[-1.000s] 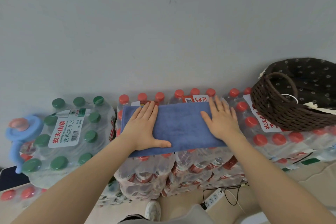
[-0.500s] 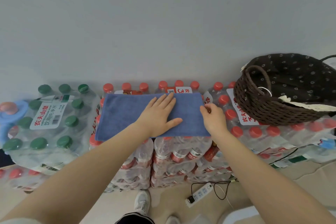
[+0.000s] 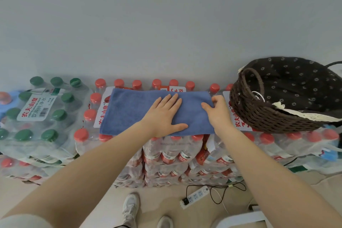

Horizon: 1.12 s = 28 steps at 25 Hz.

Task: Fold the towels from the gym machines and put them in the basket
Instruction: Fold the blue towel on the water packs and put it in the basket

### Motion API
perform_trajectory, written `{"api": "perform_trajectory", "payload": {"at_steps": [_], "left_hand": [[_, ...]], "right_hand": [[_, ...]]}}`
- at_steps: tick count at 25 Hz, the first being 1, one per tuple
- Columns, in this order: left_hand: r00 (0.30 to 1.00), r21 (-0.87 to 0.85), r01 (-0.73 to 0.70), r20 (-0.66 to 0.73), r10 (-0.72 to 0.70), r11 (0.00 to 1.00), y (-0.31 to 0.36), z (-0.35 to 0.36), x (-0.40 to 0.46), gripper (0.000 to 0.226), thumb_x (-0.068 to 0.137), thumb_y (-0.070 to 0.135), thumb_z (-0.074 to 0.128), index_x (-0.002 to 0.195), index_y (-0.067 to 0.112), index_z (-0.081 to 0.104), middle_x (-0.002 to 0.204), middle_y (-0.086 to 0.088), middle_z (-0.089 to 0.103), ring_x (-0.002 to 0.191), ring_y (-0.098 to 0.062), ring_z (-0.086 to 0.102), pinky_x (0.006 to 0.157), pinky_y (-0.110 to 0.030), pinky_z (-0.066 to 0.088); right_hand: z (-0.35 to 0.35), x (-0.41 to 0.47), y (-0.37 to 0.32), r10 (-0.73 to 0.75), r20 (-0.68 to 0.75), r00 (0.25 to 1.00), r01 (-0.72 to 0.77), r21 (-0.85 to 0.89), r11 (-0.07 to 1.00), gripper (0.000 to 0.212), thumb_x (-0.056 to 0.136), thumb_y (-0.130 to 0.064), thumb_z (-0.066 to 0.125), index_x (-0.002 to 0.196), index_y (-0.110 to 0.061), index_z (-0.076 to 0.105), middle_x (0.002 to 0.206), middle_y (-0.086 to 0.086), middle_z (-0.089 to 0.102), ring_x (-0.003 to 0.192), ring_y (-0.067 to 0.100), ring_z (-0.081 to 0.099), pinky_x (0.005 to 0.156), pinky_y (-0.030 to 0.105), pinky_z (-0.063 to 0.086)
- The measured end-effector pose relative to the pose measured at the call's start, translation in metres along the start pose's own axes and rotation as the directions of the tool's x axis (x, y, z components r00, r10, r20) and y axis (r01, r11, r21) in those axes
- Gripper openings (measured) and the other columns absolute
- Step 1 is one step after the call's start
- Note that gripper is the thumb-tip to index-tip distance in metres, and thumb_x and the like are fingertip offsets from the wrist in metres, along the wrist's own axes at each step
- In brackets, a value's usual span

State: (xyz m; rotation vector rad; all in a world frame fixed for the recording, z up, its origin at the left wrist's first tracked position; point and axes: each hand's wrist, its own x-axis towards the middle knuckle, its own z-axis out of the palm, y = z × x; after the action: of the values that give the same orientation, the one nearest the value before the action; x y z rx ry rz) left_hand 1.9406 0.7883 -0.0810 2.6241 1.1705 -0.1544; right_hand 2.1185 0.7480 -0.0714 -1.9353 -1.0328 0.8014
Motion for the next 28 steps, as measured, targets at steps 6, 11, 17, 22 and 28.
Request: {"api": "perform_trajectory", "payload": {"at_steps": [6, 11, 17, 22, 28], "left_hand": [[0.996, 0.044, 0.0, 0.084, -0.004, 0.999, 0.031, 0.001, 0.026, 0.089, 0.086, 0.065, 0.033, 0.147, 0.014, -0.007, 0.157, -0.009, -0.013, 0.145, -0.026, -0.011, 0.117, -0.045, -0.006], [0.963, -0.328, -0.27, -0.112, 0.247, 0.905, -0.011, -0.021, 0.015, 0.055, 0.096, 0.027, 0.041, 0.146, 0.011, 0.023, 0.155, -0.006, 0.021, 0.143, -0.019, 0.018, 0.117, -0.027, 0.008], [0.972, -0.063, -0.233, 0.013, 0.235, 0.97, -0.087, -0.017, -0.014, 0.063, 0.094, 0.042, 0.03, 0.148, 0.013, 0.013, 0.157, -0.005, 0.003, 0.146, -0.017, 0.004, 0.116, -0.025, 0.002], [0.952, -0.463, -0.3, -0.099, 0.288, 0.834, -0.096, -0.022, -0.008, 0.05, 0.095, 0.008, 0.039, 0.144, 0.013, 0.029, 0.153, 0.001, 0.024, 0.136, -0.001, 0.019, 0.111, -0.008, 0.01], [0.958, -0.474, -0.285, -0.158, 0.238, 0.833, -0.101, -0.026, 0.002, 0.047, 0.093, 0.003, 0.04, 0.139, 0.01, 0.035, 0.144, -0.006, 0.04, 0.131, -0.014, 0.036, 0.11, -0.021, 0.022]], "right_hand": [[-0.025, 0.007, -0.024, -0.142, -0.024, 0.99, 0.118, -0.433, 0.894, 0.043, 0.088, -0.011, 0.053, 0.129, -0.01, 0.041, 0.123, 0.016, 0.057, 0.11, 0.034, 0.054, 0.085, 0.035, 0.043], [0.006, -0.003, -0.075, -0.206, 0.148, 0.967, 0.254, -0.558, 0.79, 0.034, 0.085, -0.013, 0.054, 0.119, -0.009, 0.05, 0.116, 0.011, 0.061, 0.106, 0.032, 0.057, 0.074, 0.031, 0.041], [0.065, -0.02, -0.098, -0.126, 0.264, 0.956, 0.256, -0.548, 0.797, 0.024, 0.081, 0.002, 0.051, 0.066, -0.013, 0.039, 0.067, -0.001, 0.042, 0.072, 0.023, 0.047, 0.06, 0.029, 0.029], [0.102, -0.029, -0.087, -0.103, 0.308, 0.946, 0.258, -0.518, 0.815, 0.008, 0.089, -0.015, 0.051, 0.091, -0.008, 0.054, 0.108, 0.015, 0.054, 0.09, 0.03, 0.058, 0.076, 0.036, 0.046], [0.095, -0.041, -0.081, -0.134, 0.366, 0.921, 0.316, -0.501, 0.806, 0.049, 0.093, -0.002, 0.038, 0.141, -0.005, 0.033, 0.151, 0.01, 0.029, 0.138, 0.026, 0.03, 0.11, 0.031, 0.025]]}}
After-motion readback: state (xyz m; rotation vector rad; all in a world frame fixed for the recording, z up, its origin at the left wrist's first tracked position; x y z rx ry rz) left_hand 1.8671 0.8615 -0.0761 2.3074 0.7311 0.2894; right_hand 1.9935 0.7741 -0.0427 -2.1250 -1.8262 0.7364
